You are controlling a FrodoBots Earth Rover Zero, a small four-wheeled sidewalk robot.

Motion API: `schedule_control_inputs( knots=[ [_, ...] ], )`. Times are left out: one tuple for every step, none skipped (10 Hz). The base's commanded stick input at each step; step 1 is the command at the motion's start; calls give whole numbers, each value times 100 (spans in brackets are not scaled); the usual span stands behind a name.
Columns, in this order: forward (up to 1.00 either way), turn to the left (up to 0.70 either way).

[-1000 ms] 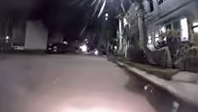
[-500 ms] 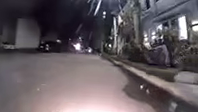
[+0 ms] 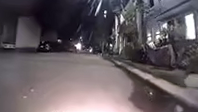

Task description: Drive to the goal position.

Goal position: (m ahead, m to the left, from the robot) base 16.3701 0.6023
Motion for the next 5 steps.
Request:
schedule_control_inputs(
  knots=[
    [70, 0],
    [70, 0],
    [70, 0],
    [70, 0],
    [70, 0]
  ],
)
